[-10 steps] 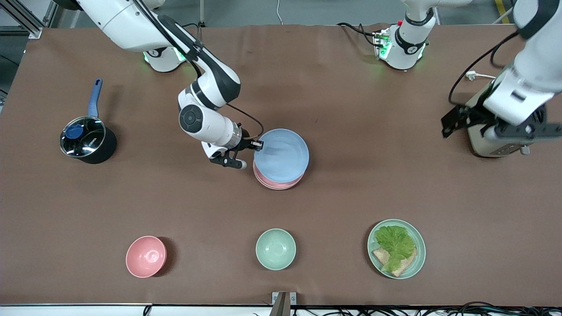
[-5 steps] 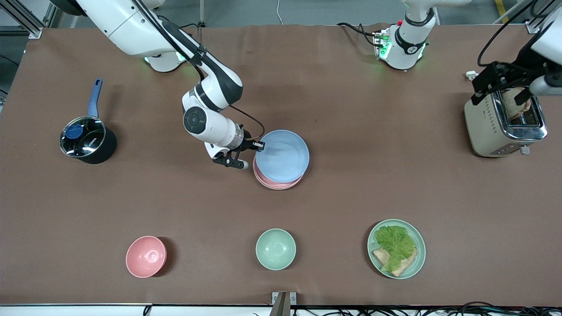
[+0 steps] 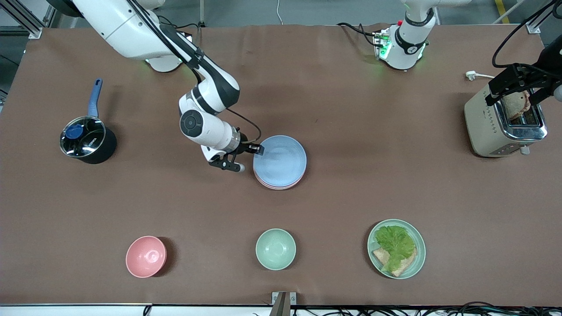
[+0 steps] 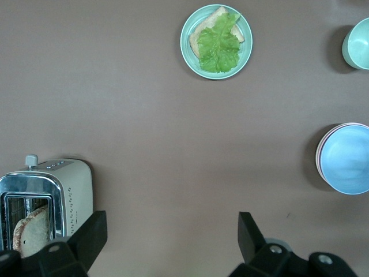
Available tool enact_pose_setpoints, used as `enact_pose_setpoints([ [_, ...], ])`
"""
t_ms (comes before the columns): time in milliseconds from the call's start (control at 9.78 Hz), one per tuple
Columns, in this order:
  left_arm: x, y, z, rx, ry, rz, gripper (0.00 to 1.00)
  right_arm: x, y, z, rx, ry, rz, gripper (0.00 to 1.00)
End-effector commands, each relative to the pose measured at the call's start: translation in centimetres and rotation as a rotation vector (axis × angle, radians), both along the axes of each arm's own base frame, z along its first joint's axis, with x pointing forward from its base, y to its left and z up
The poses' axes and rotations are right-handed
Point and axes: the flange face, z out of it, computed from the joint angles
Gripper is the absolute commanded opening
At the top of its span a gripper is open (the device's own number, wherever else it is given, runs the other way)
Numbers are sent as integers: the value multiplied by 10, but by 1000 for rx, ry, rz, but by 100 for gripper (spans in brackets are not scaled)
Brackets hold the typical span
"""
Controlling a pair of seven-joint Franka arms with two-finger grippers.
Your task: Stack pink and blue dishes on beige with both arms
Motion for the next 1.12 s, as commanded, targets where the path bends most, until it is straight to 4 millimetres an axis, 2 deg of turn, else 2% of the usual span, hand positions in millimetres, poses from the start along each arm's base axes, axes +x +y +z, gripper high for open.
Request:
enact_pose_setpoints([
  [0,-7,0,-12,6,41,-18,100,9,-39,86,-151,-68,34,100],
  [205,-7,0,-12,8,40,-20,100,22,-116,186,-309,-191,-24,100],
  [409,-7,-1,-13,40,37,-29,100,43,-211,268,-357,-262,-113,100],
  [614,-6,-1,-14,39,40,-35,100,48,-299,326,-385,-212,-115,100],
  [818,-6,-2,-15,35,43,-39,100,39,-346,367,-373,-165,-39,100],
  [920,-5,-2,-17,32,47,-39,100,36,-367,376,-347,-155,-41,100],
  [1023,-4,-2,-17,30,48,-40,100,30,-378,388,-343,-146,13,100],
])
